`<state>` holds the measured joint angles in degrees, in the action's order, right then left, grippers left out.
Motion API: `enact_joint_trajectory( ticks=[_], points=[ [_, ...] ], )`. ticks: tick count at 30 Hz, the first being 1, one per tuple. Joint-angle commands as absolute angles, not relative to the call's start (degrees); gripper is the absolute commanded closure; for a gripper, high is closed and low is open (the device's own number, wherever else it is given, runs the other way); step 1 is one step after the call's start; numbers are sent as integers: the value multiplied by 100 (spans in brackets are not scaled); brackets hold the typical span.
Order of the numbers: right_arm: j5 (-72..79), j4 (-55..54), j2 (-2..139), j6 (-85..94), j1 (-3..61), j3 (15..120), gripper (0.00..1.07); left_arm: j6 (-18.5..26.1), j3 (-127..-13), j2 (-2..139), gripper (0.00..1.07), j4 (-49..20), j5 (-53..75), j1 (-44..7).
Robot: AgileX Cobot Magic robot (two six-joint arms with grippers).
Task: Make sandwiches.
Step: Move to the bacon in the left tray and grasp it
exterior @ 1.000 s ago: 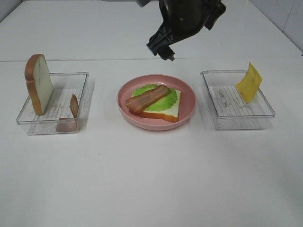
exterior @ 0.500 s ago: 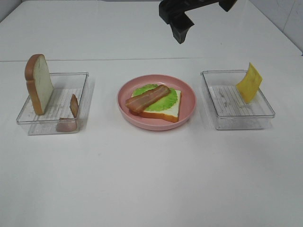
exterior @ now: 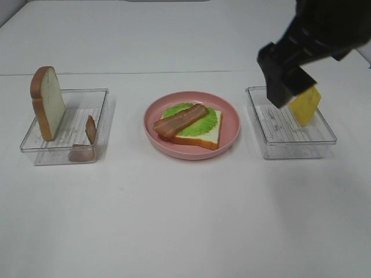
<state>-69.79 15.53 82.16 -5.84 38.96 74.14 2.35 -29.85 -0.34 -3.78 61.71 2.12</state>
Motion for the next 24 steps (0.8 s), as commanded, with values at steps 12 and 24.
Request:
enact_joint_trajectory(
  ticks=[12, 24],
  points=[
    [-6681, 785, 6583, -871, 2418, 5174, 8, 235, -2979, -126, 6, -401, 6159, 229],
    [-6257, 338, 3902, -728, 424, 3908, 8, 235, -2979, -126, 6, -401, 6159, 229]
  ],
)
